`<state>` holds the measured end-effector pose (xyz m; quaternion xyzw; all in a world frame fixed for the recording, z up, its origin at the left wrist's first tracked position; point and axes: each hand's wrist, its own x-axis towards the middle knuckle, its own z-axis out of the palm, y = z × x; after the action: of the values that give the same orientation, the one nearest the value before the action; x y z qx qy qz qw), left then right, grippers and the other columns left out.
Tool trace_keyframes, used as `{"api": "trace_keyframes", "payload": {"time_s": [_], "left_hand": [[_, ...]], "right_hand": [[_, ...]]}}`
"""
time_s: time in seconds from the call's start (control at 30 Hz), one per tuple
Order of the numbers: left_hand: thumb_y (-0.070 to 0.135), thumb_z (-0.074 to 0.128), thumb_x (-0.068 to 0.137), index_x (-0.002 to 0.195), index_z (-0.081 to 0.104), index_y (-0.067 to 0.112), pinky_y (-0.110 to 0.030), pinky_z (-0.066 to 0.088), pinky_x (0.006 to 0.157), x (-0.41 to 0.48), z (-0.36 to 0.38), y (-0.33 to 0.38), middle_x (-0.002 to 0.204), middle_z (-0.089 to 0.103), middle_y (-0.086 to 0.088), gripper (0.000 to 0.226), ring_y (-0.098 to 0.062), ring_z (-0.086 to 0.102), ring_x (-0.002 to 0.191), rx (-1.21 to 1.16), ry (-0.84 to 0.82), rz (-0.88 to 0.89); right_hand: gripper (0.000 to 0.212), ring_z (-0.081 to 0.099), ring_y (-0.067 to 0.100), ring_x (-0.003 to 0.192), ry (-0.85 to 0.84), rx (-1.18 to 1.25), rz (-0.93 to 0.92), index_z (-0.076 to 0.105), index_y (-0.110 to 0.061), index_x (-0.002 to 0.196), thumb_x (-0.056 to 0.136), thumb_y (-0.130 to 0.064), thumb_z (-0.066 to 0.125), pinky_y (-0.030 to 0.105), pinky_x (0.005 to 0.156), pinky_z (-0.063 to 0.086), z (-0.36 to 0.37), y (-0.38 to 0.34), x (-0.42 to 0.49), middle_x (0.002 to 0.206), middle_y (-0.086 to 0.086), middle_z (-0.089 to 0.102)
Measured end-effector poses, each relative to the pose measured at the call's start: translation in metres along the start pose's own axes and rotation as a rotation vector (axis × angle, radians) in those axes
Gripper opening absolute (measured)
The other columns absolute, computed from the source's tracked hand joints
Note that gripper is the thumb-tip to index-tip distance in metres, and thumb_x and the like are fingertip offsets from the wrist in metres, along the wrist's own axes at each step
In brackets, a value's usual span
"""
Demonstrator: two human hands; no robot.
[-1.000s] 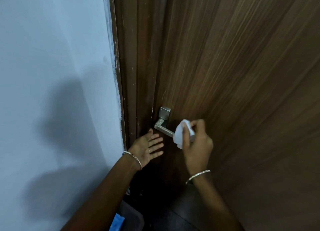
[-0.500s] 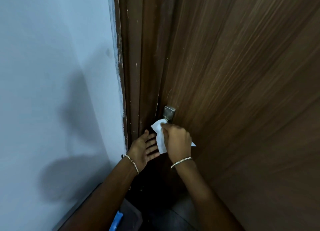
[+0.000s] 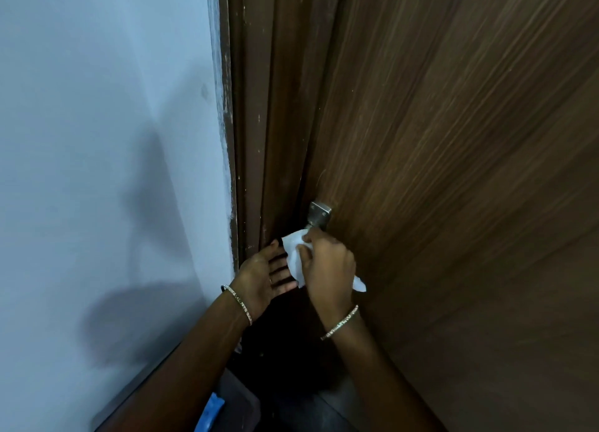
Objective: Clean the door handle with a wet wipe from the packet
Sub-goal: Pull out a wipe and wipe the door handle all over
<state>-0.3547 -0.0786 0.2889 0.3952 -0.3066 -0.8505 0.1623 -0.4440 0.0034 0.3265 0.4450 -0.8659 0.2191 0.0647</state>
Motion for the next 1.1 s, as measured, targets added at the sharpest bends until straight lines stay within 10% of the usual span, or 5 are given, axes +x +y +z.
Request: {"api": "trace_keyframes", "payload": {"time_s": [0.37,0.67,0.83,0.97,1.1], "left_hand": [[0.042,0.045,0.098,0.111,0.07,0.017,-0.039,0.054,0.082,0.002,-0.002,-0.001,0.11,0.074,-0.004,0.037,-0.022,0.067,0.106,0.014,-0.013,-0.02],[0.043,0.053,0.094,0.097,0.073,0.02,-0.036,0.058,0.074,0.003,-0.003,-0.003,0.088,0.078,-0.001,0.031,-0.017,0.072,0.075,0.001,0.004,-0.006],[0.044,0.051,0.095,0.106,0.072,0.02,-0.037,0.055,0.081,0.001,-0.002,-0.003,0.098,0.078,0.0,0.033,-0.02,0.07,0.095,0.035,-0.003,0.009],[0.041,0.054,0.094,0.108,0.071,0.021,-0.036,0.053,0.082,-0.003,0.002,0.002,0.107,0.076,-0.001,0.029,-0.02,0.068,0.103,0.101,0.017,0.029],[0.037,0.057,0.093,0.107,0.071,0.023,-0.033,0.052,0.077,-0.007,0.008,0.004,0.098,0.077,0.003,0.024,-0.017,0.069,0.095,0.184,0.045,0.096]], "right_hand": [[0.015,0.072,0.019,0.078,0.224,0.126,-0.128,0.074,-0.013,0.101,0.087,-0.019,0.076,0.03,0.066,0.056,-0.004,0.054,-0.038,0.089,0.001,0.076],[0.014,0.068,0.023,0.056,0.151,-0.088,-0.074,0.075,-0.011,0.089,0.084,-0.024,0.076,0.03,0.049,0.053,0.005,-0.005,-0.004,0.067,0.007,0.071],[0.02,0.074,0.021,0.074,0.249,0.085,-0.183,0.077,-0.011,0.102,0.083,-0.018,0.079,0.03,0.061,0.057,0.002,0.044,-0.026,0.087,0.004,0.077],[0.014,0.073,0.006,0.091,0.119,0.492,0.097,0.079,-0.022,0.097,0.084,-0.025,0.078,0.024,0.084,0.055,-0.005,0.058,-0.03,0.096,-0.012,0.078],[0.011,0.076,0.012,0.08,-0.166,0.93,0.517,0.082,-0.022,0.082,0.073,-0.028,0.084,0.032,0.078,0.06,-0.006,0.054,-0.005,0.078,-0.004,0.079]]}}
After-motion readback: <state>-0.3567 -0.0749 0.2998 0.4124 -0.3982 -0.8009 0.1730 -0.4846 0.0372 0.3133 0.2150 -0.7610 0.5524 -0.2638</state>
